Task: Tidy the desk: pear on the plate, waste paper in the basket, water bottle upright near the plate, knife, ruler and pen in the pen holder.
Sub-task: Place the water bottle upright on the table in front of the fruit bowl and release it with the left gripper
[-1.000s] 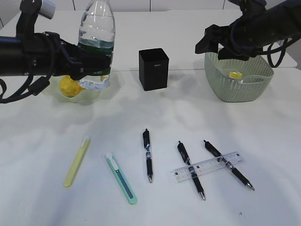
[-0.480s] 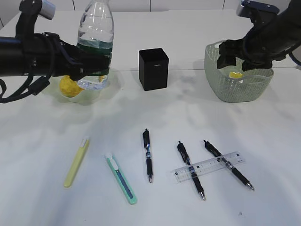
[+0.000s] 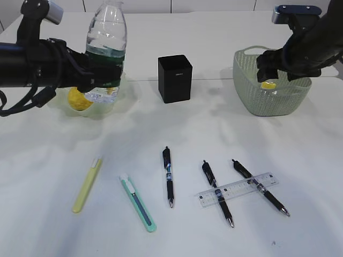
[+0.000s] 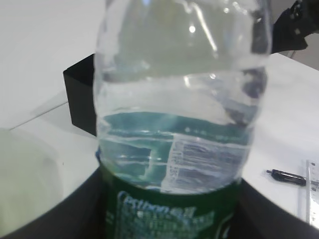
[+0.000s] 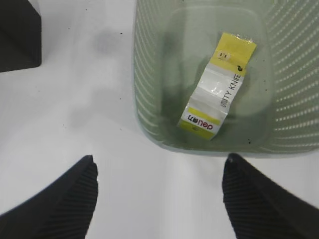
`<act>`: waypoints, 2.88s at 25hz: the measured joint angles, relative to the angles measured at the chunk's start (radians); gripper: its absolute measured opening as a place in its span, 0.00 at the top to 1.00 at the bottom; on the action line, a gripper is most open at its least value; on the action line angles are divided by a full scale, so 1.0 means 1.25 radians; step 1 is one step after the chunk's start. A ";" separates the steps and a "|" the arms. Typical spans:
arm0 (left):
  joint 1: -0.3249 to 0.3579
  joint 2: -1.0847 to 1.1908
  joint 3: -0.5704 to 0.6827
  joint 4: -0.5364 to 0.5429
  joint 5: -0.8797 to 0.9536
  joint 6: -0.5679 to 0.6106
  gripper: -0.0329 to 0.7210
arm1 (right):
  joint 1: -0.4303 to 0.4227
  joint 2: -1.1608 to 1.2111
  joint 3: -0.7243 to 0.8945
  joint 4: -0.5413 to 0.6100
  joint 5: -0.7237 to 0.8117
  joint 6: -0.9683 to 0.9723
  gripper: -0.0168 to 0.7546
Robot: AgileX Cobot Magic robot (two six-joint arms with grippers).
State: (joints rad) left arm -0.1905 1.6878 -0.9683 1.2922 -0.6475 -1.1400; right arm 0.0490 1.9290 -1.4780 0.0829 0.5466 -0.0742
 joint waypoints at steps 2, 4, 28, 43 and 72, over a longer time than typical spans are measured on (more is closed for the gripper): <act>0.000 0.000 0.000 0.000 0.010 0.000 0.46 | 0.000 0.000 0.000 -0.015 0.000 0.000 0.23; 0.000 0.000 0.000 0.000 0.021 0.000 0.46 | 0.000 0.000 0.008 -0.026 -0.004 0.000 0.23; 0.000 0.000 0.000 -0.001 0.068 0.000 0.46 | 0.000 -0.098 0.253 -0.071 -0.325 0.002 0.23; 0.000 0.000 0.000 -0.003 0.068 0.000 0.46 | 0.000 -0.151 0.470 -0.076 -0.636 -0.025 0.23; 0.024 0.000 0.000 -0.087 0.077 0.138 0.46 | 0.000 -0.196 0.514 -0.077 -0.722 -0.070 0.23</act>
State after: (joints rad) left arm -0.1609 1.6878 -0.9683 1.1834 -0.5512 -0.9677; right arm 0.0490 1.6844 -0.8356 -0.0133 -0.3555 -0.1616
